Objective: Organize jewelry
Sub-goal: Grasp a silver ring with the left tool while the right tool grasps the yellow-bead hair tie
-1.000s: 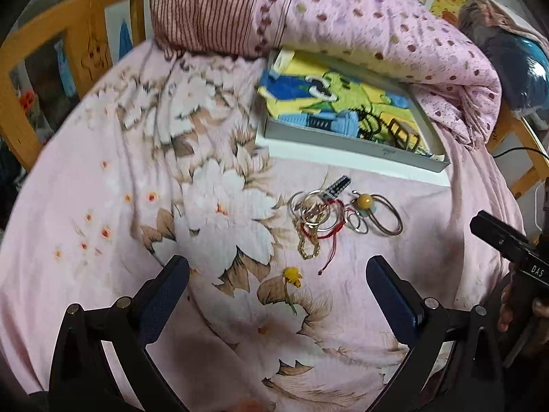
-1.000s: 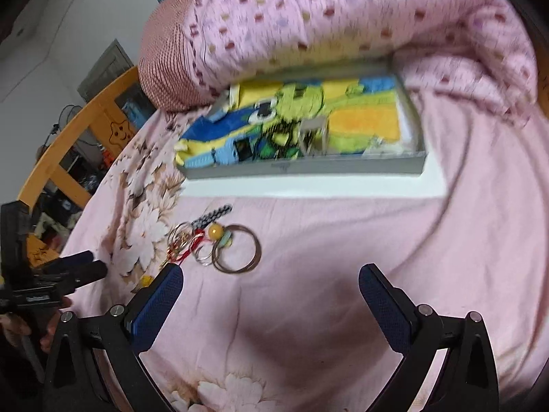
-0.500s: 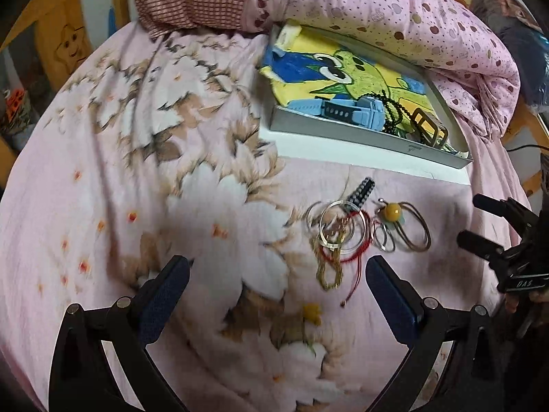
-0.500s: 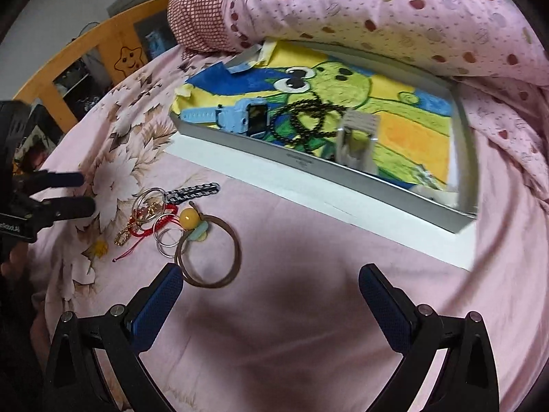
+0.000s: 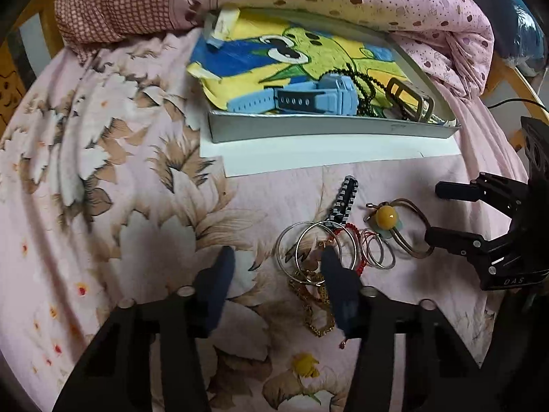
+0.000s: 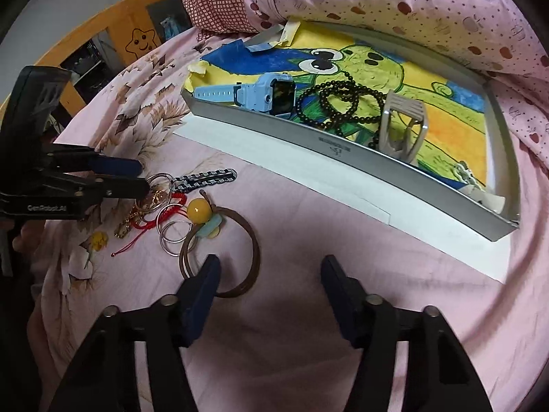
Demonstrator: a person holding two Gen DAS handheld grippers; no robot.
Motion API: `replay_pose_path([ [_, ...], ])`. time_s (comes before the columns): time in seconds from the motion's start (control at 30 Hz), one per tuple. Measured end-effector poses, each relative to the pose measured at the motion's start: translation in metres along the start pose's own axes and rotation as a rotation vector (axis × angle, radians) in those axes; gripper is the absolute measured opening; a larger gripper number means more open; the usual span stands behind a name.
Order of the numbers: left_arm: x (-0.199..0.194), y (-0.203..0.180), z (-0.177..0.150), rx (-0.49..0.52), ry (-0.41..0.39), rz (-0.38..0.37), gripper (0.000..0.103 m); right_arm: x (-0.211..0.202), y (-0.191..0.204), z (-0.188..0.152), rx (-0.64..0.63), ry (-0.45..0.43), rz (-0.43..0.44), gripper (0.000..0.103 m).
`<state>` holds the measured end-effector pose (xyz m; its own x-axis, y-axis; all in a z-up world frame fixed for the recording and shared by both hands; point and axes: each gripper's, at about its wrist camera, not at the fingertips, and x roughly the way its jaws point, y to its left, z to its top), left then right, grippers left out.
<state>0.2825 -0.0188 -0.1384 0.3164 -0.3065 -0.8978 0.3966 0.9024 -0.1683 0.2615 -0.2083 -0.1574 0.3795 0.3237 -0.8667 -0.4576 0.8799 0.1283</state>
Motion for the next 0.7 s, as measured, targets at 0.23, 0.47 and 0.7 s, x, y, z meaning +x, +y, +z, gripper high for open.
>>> replay_pose_path([
  [0.23,0.007,0.003,0.007,-0.007,0.019,-0.019,0.026,0.013,0.006,0.007,-0.032,0.004,-0.022,0.040],
  [0.47,0.015,-0.003,0.009,0.044,0.044,0.053,0.015,0.024,0.020,0.009,-0.105,-0.014,-0.108,0.037],
  [0.7,0.016,0.001,0.007,0.028,0.029,0.075,0.004,0.023,0.023,0.008,-0.102,-0.030,-0.092,0.013],
])
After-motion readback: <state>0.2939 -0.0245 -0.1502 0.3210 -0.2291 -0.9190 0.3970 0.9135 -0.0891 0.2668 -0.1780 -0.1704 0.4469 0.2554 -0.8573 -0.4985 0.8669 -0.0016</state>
